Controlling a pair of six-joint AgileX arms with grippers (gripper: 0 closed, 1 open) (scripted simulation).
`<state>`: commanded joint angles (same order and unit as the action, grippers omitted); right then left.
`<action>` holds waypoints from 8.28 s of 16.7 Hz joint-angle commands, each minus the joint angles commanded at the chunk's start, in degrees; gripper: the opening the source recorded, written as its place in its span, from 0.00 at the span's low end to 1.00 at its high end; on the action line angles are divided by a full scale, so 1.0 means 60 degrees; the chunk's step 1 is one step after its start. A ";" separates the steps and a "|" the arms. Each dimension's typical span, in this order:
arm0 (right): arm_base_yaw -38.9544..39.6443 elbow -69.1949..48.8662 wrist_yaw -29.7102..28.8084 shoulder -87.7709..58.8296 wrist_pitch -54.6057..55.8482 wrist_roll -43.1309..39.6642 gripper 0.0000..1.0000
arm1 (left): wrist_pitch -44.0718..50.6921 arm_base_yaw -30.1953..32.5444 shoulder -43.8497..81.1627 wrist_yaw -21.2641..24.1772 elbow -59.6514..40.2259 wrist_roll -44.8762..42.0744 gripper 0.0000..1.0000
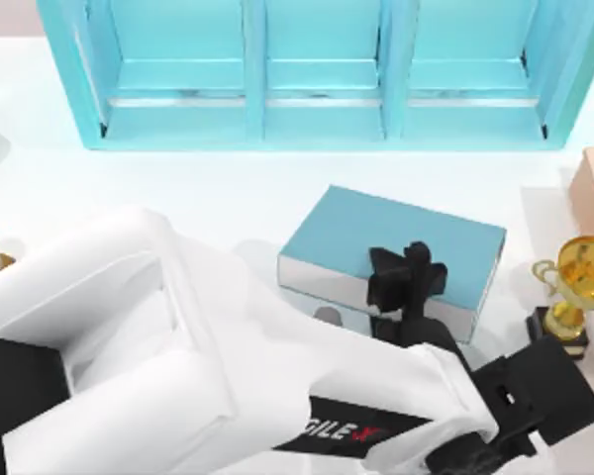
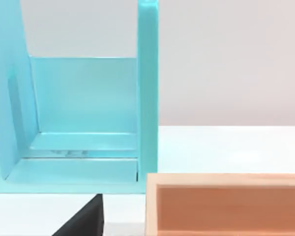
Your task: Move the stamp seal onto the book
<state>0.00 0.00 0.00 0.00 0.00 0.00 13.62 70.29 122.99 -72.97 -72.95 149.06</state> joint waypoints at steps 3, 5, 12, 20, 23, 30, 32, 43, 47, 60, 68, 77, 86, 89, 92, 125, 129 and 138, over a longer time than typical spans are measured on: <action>0.0000 0.0000 0.0000 0.0000 0.0000 0.0000 1.00 | 0.0000 0.0000 0.0000 0.0000 0.0000 0.0000 0.68; 0.0000 0.0000 0.0000 0.0000 0.0000 0.0000 1.00 | 0.0000 0.0000 0.0000 0.0000 0.0000 0.0000 0.83; 0.0000 0.0000 0.0000 0.0000 0.0000 0.0000 1.00 | 0.0000 0.0000 0.0000 0.0000 0.0000 0.0000 1.00; 0.0000 0.0000 0.0000 0.0000 0.0000 0.0000 1.00 | 0.0637 0.0211 0.0182 0.0035 -0.0080 0.0624 1.00; 0.0000 0.0000 0.0000 0.0000 0.0000 0.0000 1.00 | 0.2137 0.0656 0.0508 0.0100 -0.0316 0.1978 1.00; 0.0000 0.0000 0.0000 0.0000 0.0000 0.0000 1.00 | 0.7462 0.2152 0.1272 0.0374 -0.1300 0.6863 1.00; 0.0000 0.0000 0.0000 0.0000 0.0000 0.0000 1.00 | 0.9007 0.2584 0.1410 0.0463 -0.1637 0.8373 1.00; 0.0000 0.0000 0.0000 0.0000 0.0000 0.0000 1.00 | 1.2775 0.3668 0.1550 0.0727 -0.2607 1.2200 1.00; 0.0000 0.0000 0.0000 0.0000 0.0000 0.0000 1.00 | 1.2692 0.3584 0.1471 0.0743 -0.2536 1.2106 1.00; 0.0000 0.0000 0.0000 0.0000 0.0000 0.0000 1.00 | 0.6398 -0.0589 -0.5382 0.4139 0.2758 0.2096 1.00; 0.0000 0.0000 0.0000 0.0000 0.0000 0.0000 1.00 | 0.1583 -0.5076 -1.2073 0.7524 0.7299 -0.9494 1.00; 0.0000 0.0000 0.0000 0.0000 0.0000 0.0000 1.00 | -0.1607 -0.9772 -1.8267 1.0850 1.0999 -2.0898 1.00; 0.0000 0.0000 0.0000 0.0000 0.0000 0.0000 1.00 | -0.2270 -1.1715 -2.0498 1.2161 1.2158 -2.4843 1.00; 0.0000 0.0000 0.0000 0.0000 0.0000 0.0000 1.00 | -0.2270 -1.1715 -2.0498 1.2161 1.2158 -2.4843 1.00; -0.0022 -0.0097 -0.0001 -0.0099 -0.0093 -0.0019 1.00 | -0.2270 -1.1715 -2.0498 1.2161 1.2158 -2.4843 1.00; -0.2728 -1.4620 -0.0015 -1.7596 -1.1963 -0.2614 1.00 | -0.2270 -1.1715 -2.0498 1.2161 1.2158 -2.4843 1.00; -0.2733 -1.3628 -0.0016 -1.7920 -1.0633 -0.2602 1.00 | -0.2270 -1.1715 -2.0498 1.2161 1.2158 -2.4843 1.00; -0.2737 -1.2075 -0.0019 -1.8476 -0.8524 -0.2598 1.00 | -0.2270 -1.1715 -2.0498 1.2161 1.2158 -2.4843 1.00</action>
<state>-16.42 -72.45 -0.11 -110.86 -51.14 -15.59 0.00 0.00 0.00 0.00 0.00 0.00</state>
